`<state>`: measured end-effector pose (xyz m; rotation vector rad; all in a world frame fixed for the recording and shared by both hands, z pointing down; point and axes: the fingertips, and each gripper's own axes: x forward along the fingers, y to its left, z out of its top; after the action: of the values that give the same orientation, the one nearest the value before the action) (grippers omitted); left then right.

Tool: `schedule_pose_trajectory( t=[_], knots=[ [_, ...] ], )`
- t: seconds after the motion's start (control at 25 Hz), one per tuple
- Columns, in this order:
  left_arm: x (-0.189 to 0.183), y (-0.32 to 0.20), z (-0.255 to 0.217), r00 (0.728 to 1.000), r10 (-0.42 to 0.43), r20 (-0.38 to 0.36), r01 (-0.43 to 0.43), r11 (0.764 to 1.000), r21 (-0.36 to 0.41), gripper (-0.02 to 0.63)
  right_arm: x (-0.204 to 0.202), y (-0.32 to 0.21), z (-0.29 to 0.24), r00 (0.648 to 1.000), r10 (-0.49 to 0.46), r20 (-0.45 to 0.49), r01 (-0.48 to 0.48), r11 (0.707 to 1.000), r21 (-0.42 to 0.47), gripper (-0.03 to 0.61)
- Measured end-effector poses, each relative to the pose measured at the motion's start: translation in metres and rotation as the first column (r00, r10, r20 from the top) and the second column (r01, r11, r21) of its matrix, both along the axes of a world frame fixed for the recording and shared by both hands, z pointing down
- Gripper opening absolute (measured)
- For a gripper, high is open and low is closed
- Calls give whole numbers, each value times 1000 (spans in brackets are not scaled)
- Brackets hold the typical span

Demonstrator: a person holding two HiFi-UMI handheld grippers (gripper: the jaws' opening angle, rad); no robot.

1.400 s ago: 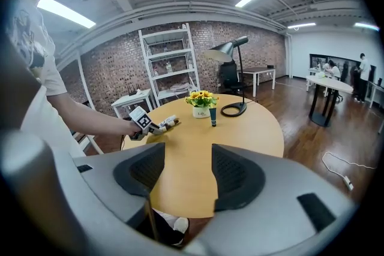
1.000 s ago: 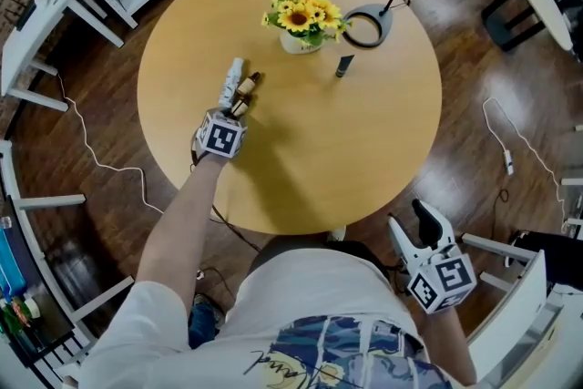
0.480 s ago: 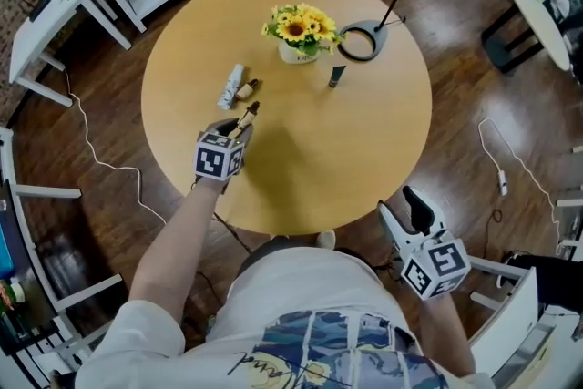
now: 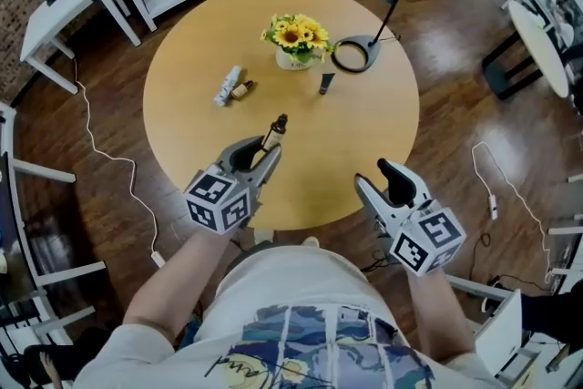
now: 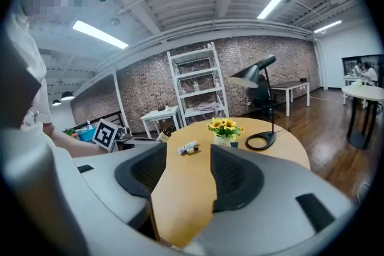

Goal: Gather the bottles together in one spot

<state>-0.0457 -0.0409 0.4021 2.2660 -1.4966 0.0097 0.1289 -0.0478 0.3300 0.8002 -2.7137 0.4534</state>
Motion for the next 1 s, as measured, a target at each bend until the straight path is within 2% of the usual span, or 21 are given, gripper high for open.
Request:
schedule_pose_trajectory(
  t=[0.08,0.2,0.4,0.64,0.8,1.0],
  knots=[
    [25,11,-19,1000,24,-17,-23,998,51,140,-14,1,-18,997,-67,35,67,998,19,243],
    [55,25,-41,998,56,0,-56,992,109,140,-37,7,-42,983,-160,91,158,987,33,211],
    [86,43,-61,997,66,30,-70,983,170,140,-66,21,-55,949,-285,135,284,959,24,206],
    [107,57,-72,997,83,7,-82,973,215,141,-71,30,-48,929,-321,185,335,941,-47,167],
    [112,58,-67,997,79,4,-78,974,214,141,-71,33,-45,927,-326,187,341,938,-58,84],
    [108,54,-60,997,79,6,-78,975,210,141,-76,31,-41,931,-322,172,336,940,-58,81]
  ],
)
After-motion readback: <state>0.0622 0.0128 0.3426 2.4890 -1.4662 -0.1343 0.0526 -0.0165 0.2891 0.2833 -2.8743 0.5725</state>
